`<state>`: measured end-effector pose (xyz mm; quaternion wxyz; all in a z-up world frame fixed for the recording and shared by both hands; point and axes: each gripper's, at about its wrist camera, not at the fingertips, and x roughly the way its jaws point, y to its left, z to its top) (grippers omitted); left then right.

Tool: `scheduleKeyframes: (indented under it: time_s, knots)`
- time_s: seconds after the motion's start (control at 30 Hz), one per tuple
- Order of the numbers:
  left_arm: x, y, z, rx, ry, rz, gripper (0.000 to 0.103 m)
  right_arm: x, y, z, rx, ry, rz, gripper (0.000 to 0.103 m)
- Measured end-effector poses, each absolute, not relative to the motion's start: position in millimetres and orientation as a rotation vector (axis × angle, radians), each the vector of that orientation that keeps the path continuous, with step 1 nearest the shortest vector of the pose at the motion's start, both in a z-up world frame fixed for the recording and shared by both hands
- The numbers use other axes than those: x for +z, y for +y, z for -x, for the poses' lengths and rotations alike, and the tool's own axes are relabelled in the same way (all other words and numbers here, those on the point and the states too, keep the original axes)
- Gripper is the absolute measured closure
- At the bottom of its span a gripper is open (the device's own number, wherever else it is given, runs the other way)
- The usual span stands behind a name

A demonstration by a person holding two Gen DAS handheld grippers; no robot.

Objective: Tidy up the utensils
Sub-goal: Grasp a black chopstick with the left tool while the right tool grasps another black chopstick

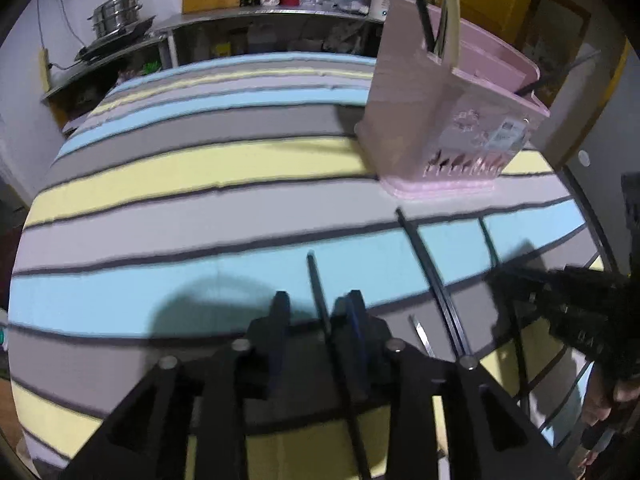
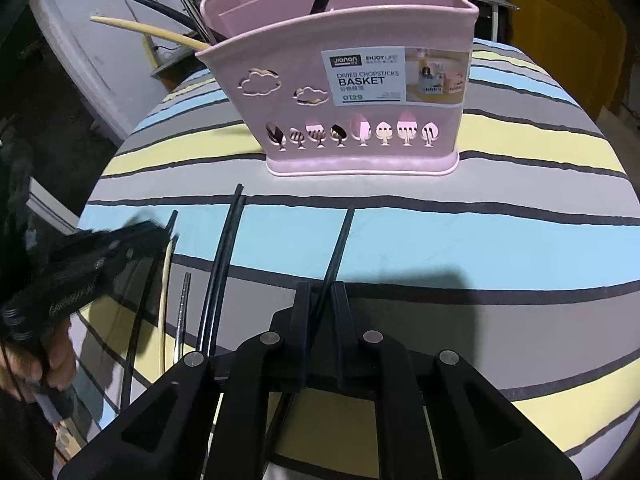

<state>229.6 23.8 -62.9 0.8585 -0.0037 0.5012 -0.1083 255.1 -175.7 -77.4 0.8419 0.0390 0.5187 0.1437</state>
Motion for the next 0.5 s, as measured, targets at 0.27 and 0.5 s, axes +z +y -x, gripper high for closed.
scheduleKeyframes:
  time_s: [0.27,0.5]
  knots:
    - [-68.2,17.6,-230.2,-0.192,1.067,-0.002,0.072,-77.4,-159.9,-259.5,0.253,1.111,-0.042,0.093]
    - [-67.3,20.4,-240.4,-0.182,1.075,0.001,0.095,-76.9,-153.9,-265.1,0.254,1.105,-0.023,0.094]
